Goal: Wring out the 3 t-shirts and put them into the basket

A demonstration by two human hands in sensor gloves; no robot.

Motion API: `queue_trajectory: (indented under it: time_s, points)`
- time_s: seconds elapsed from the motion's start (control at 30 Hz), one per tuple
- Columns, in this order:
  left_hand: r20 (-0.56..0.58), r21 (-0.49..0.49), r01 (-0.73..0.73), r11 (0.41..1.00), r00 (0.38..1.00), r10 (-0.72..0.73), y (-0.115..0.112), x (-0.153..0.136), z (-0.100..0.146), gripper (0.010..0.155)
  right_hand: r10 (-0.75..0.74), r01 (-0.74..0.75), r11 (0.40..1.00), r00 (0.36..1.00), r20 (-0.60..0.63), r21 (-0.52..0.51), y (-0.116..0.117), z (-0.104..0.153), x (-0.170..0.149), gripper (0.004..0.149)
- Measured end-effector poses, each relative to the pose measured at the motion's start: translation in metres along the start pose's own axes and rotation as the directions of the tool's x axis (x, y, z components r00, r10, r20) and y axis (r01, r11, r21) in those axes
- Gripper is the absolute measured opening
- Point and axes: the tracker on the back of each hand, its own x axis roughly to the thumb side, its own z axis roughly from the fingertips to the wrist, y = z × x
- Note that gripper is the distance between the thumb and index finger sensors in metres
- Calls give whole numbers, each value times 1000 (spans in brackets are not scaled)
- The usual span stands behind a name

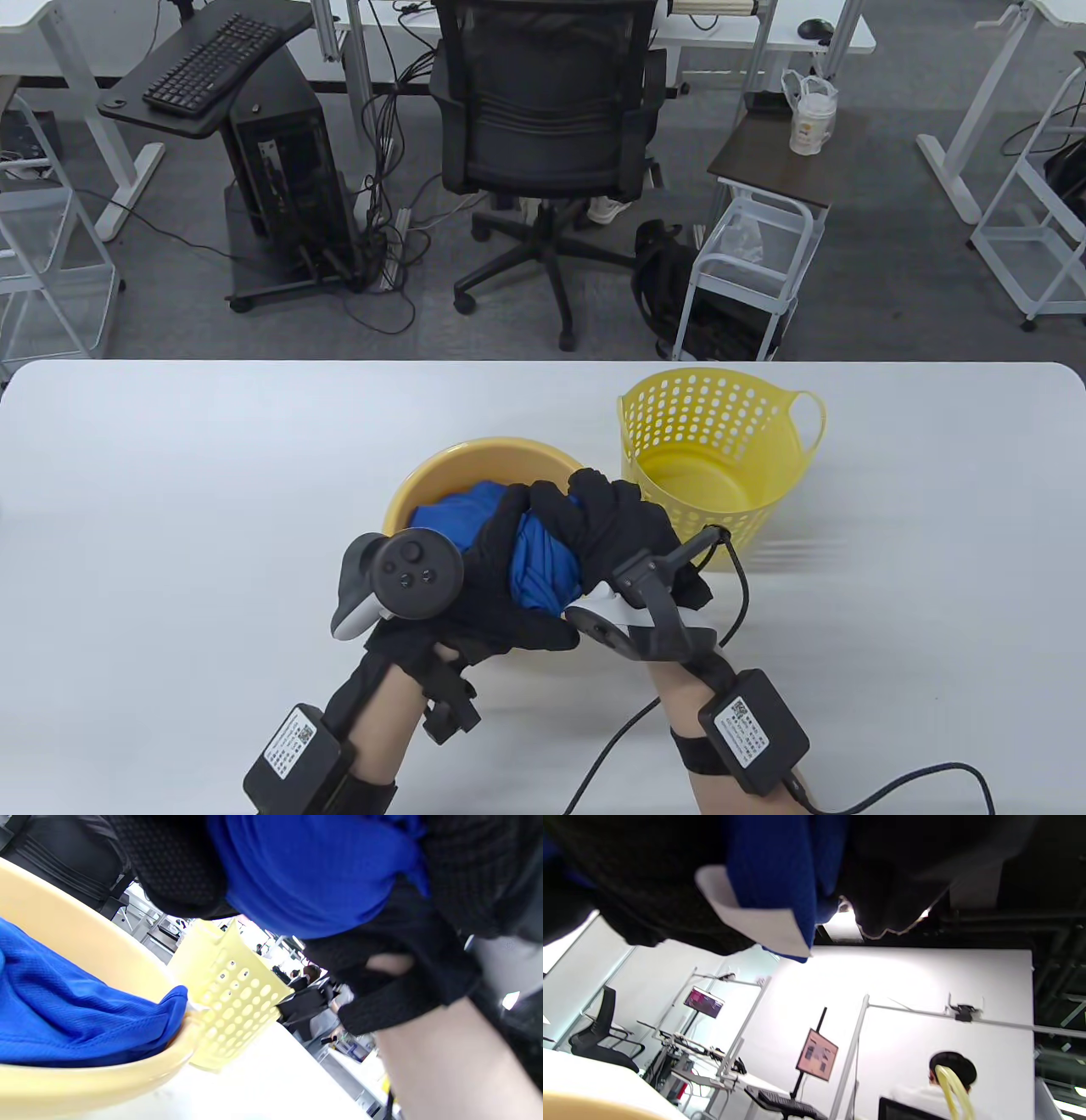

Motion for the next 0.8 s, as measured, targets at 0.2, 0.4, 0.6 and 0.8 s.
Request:
queue_trajectory:
  time_s: [0.2,0.4,0.6,0.8]
  points:
    - [-100,120,274,954,960,-263,-7,4,-4,123,14,-12,998,1000,-26,56,7,-2,-1,86]
    - [-106,198,394,898,919,-380,11,-14,3,111,-182,185,981,982,-57,58,4,-5,10,85]
    - [-121,325,527,785,846,-519,23,8,15,112,-334,327,942,932,-139,-75,-12,-6,8,86]
    - [-196,395,623,675,775,-601,25,29,23,109,-441,416,897,862,-249,-149,-22,-6,11,86]
